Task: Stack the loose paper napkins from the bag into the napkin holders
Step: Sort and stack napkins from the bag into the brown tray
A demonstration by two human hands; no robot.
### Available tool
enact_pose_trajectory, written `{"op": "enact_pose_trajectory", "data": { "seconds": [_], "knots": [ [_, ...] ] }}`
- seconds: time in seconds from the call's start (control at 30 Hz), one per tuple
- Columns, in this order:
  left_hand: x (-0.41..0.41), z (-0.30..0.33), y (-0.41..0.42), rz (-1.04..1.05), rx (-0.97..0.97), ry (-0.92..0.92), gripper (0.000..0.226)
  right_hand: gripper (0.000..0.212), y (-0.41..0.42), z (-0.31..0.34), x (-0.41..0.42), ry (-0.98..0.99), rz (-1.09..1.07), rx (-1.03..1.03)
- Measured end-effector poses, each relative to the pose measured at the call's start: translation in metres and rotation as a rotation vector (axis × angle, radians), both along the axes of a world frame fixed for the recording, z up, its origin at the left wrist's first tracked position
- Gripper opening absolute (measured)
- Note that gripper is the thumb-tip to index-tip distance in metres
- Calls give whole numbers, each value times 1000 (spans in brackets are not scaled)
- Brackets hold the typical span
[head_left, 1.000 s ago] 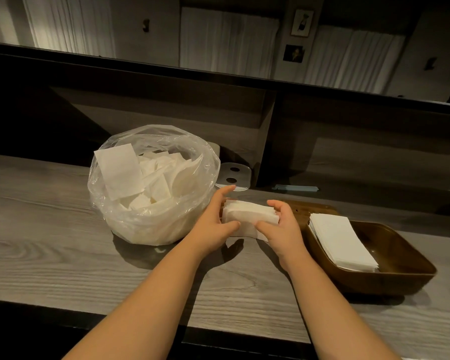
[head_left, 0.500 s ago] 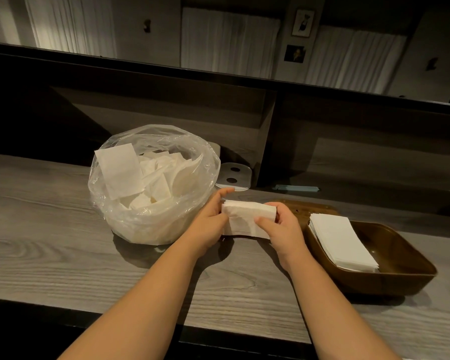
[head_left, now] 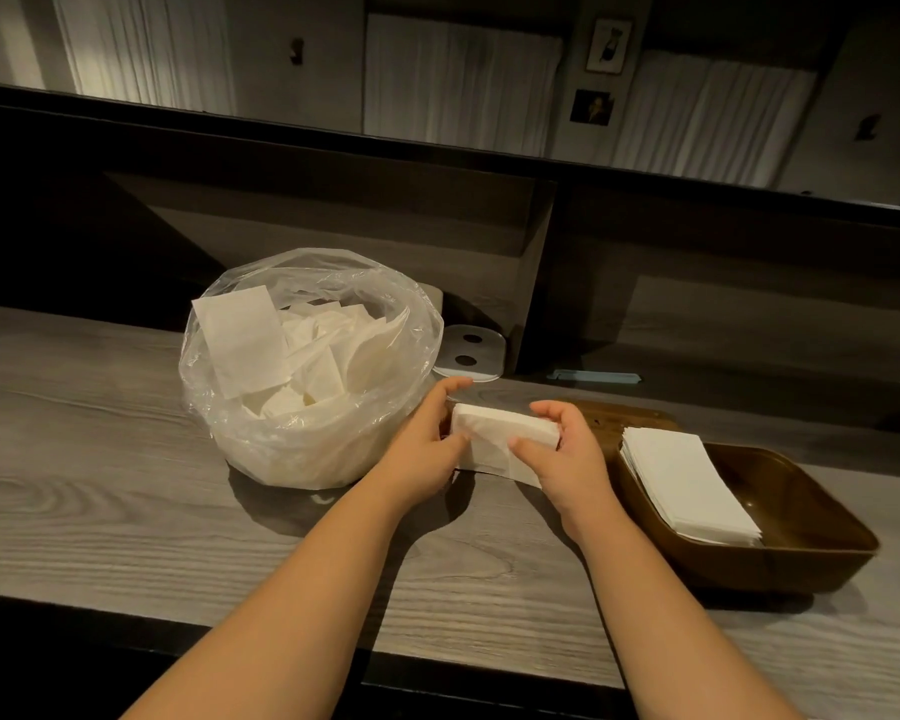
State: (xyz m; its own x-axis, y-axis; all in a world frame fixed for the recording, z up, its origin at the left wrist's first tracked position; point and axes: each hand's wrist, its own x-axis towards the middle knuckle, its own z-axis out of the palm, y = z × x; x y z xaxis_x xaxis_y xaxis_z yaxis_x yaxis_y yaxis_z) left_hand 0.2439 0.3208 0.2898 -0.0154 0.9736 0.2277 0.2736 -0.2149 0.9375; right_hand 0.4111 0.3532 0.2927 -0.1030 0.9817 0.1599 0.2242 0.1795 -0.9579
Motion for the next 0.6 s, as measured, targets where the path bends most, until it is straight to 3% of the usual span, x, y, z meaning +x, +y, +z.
{"op": "enact_pose_trajectory", "data": {
  "seconds": [0.13,0.37,0.6],
  "knots": [
    [1,2,-2,-108,-63,89,79,63,0,-1,-4,-137,42,-27],
    [-1,9,-3,41,-42,-124,49,51,-12,26,-7,-158,-35,140],
    [7,52,-15,-197,-177,-79,31,61,-28,120,13,-703,206,171]
  ]
}}
